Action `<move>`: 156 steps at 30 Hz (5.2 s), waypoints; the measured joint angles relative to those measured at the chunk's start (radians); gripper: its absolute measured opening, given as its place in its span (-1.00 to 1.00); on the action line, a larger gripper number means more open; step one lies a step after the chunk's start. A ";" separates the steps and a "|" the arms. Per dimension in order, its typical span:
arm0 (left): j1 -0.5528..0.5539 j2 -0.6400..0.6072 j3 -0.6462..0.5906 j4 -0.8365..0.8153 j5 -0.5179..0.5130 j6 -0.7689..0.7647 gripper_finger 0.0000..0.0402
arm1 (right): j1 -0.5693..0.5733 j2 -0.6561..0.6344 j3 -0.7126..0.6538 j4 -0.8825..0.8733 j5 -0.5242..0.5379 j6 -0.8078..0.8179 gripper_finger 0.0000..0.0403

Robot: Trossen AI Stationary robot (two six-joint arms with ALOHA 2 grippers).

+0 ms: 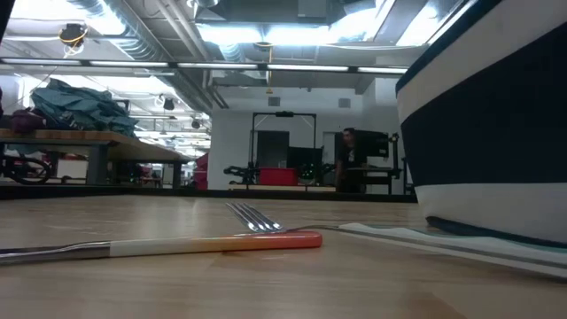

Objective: Fold towel
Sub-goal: Put the stacked towels into the laundry bin, then return to Home Position

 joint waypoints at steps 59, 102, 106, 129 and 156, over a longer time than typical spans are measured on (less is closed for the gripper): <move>0.023 -0.566 0.000 -0.065 -0.057 0.648 -0.79 | 0.070 -0.484 0.161 -0.173 0.413 -0.664 -0.35; 0.023 -1.140 -0.369 -0.615 -0.047 0.284 -0.79 | 0.070 -1.177 -0.153 0.061 0.443 -0.679 -0.35; 0.023 -1.182 -0.521 -0.501 -0.031 0.350 -0.79 | 0.070 -1.281 -0.318 0.191 0.428 -0.673 -0.35; 0.023 -1.643 -1.115 0.054 0.077 0.301 -0.79 | 0.070 -1.723 -0.977 0.723 0.298 -0.681 -0.35; 0.023 -1.747 -1.719 0.874 0.150 0.383 -0.79 | 0.070 -1.749 -1.328 1.210 0.112 -0.741 -0.35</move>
